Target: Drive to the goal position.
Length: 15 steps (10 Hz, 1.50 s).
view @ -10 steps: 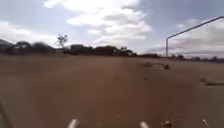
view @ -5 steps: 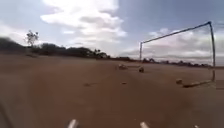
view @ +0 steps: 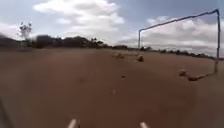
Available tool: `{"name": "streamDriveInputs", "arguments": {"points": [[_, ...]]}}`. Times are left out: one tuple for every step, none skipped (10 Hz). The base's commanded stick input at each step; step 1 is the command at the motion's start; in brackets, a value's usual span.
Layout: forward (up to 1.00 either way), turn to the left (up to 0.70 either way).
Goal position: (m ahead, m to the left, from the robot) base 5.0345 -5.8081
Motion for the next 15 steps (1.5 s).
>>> {"name": "streamDriveInputs", "arguments": {"points": [[0.7,0.0],[0.7,0.0],[0.7,0.0],[0.7,0.0],[0.7,0.0],[0.7,0.0],[0.7,0.0],[0.7,0.0],[0.7,0.0],[0.7,0.0],[0.7,0.0],[0.7,0.0],[0.7,0.0],[0.7,0.0],[0.7,0.0]]}}
